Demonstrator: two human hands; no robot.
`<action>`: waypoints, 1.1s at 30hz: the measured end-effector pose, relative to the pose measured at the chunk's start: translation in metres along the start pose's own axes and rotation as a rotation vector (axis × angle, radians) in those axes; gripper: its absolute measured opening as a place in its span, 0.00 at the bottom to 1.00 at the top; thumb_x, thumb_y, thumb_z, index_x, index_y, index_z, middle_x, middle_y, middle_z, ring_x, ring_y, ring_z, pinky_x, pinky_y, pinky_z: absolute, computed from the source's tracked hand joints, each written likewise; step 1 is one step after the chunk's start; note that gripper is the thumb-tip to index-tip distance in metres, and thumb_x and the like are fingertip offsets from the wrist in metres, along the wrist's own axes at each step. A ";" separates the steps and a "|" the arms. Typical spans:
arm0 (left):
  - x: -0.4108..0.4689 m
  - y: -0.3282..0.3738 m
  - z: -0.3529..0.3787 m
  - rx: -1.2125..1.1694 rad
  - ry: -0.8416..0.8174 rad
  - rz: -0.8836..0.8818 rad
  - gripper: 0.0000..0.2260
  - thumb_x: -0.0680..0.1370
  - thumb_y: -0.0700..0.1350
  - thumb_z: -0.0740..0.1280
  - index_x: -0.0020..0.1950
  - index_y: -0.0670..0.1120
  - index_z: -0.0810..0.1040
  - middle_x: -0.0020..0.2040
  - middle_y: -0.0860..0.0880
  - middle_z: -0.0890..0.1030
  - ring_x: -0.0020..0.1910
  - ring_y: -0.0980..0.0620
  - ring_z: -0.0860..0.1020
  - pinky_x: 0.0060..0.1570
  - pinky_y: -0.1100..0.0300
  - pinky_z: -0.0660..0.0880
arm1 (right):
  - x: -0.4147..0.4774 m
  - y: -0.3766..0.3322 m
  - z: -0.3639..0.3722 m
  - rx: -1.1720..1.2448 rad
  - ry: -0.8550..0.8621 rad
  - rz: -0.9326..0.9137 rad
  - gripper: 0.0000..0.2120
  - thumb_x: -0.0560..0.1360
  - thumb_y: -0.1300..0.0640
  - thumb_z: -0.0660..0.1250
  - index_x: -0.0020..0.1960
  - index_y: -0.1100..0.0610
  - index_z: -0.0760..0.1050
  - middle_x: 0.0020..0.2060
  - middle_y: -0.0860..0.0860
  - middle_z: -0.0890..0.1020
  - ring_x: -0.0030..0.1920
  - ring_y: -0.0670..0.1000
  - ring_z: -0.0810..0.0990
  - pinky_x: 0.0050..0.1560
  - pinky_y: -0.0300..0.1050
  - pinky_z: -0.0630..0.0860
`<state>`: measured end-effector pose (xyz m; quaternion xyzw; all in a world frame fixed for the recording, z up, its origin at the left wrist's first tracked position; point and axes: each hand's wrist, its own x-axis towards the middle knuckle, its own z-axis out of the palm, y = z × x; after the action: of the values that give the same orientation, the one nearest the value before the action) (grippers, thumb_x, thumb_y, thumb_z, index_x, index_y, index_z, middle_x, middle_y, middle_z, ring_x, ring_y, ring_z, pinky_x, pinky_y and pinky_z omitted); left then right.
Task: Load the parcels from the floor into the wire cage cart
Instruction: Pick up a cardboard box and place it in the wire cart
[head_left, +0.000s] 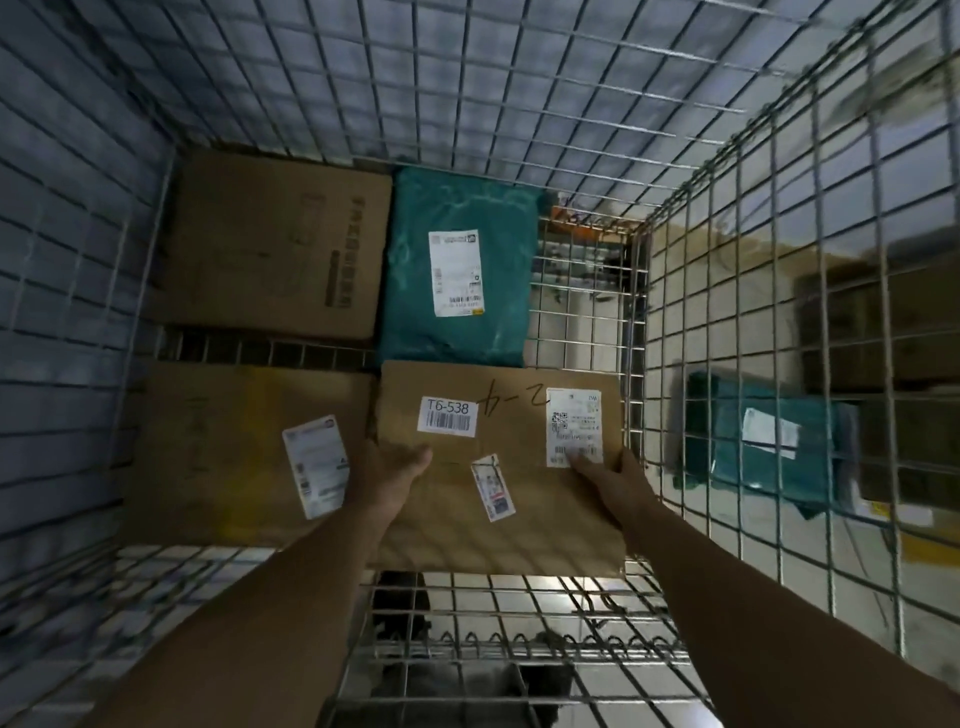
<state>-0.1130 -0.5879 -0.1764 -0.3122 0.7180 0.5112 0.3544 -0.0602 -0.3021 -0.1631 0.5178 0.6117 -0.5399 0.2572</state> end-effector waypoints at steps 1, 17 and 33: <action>0.002 -0.005 0.003 0.020 -0.004 0.003 0.13 0.77 0.50 0.75 0.59 0.54 0.76 0.51 0.57 0.79 0.57 0.50 0.80 0.61 0.53 0.72 | 0.005 0.002 0.001 -0.002 -0.007 -0.012 0.35 0.67 0.46 0.82 0.68 0.54 0.70 0.53 0.50 0.83 0.51 0.53 0.84 0.47 0.52 0.83; 0.021 -0.013 -0.003 0.351 0.266 0.094 0.28 0.74 0.58 0.75 0.66 0.43 0.73 0.61 0.43 0.77 0.58 0.39 0.79 0.58 0.40 0.78 | 0.027 0.027 0.020 0.079 -0.019 -0.062 0.32 0.69 0.45 0.81 0.69 0.50 0.73 0.59 0.50 0.84 0.59 0.56 0.83 0.64 0.61 0.79; -0.070 0.125 -0.024 1.372 0.135 0.527 0.27 0.84 0.60 0.55 0.80 0.48 0.62 0.81 0.45 0.60 0.80 0.44 0.59 0.77 0.40 0.56 | -0.090 -0.114 -0.014 -1.151 0.139 -0.573 0.33 0.83 0.37 0.52 0.81 0.56 0.60 0.79 0.57 0.65 0.77 0.59 0.64 0.77 0.57 0.61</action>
<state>-0.1798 -0.5696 -0.0491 0.1316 0.9477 -0.0049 0.2906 -0.1310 -0.3078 -0.0359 0.1471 0.9327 -0.1381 0.2990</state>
